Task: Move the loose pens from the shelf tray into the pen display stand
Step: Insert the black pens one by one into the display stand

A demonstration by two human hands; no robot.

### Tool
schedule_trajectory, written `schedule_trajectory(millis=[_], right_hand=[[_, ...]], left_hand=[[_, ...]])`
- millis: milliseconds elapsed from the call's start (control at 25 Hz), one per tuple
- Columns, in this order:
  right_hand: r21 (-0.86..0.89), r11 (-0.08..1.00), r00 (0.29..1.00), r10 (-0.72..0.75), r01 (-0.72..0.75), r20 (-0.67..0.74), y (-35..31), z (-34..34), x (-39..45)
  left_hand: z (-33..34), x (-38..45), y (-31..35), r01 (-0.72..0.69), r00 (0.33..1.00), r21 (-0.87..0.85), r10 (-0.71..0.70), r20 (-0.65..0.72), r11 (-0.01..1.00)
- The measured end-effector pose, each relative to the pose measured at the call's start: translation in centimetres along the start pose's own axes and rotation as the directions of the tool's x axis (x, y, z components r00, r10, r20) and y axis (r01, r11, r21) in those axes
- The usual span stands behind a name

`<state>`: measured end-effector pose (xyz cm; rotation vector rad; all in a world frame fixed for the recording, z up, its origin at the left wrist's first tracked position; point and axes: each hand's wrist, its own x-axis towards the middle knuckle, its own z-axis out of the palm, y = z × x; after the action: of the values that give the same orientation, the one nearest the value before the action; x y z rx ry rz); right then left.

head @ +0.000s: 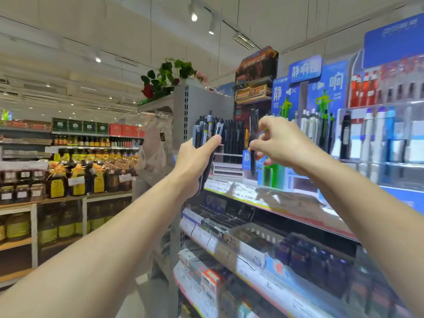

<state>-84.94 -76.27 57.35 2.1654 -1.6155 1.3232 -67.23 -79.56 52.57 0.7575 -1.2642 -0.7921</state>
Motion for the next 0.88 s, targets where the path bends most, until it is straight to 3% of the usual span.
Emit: schedule_trajectory(millis=[160, 400, 640, 880], right_hand=[[-0.074, 0.997, 0.999, 0.028, -0.031, -0.040, 0.7, 3.0, 4.3], [-0.093, 0.982, 0.957, 0.136, -0.164, -0.254, 1.4, 7.8, 11.9], [-0.087, 0.945, 0.894, 0.265, -0.316, -0.361, 2.8, 12.0, 17.9], [-0.173, 0.919, 0.871, 0.258, -0.355, -0.418, 4.6, 13.1, 20.5]], left_hand=[[-0.6, 6.4, -3.6, 0.004, 0.998, -0.059, -0.001, 0.061, 0.998], [-1.9, 18.0, -7.2, 0.022, 0.978, -0.166, 0.013, 0.207, 0.986], [-1.9, 24.9, -8.0, 0.009, 0.888, -0.224, 0.095, 0.449, 0.975], [0.0, 28.5, -8.9, 0.052, 0.816, -0.296, 0.131, 0.564, 0.954]])
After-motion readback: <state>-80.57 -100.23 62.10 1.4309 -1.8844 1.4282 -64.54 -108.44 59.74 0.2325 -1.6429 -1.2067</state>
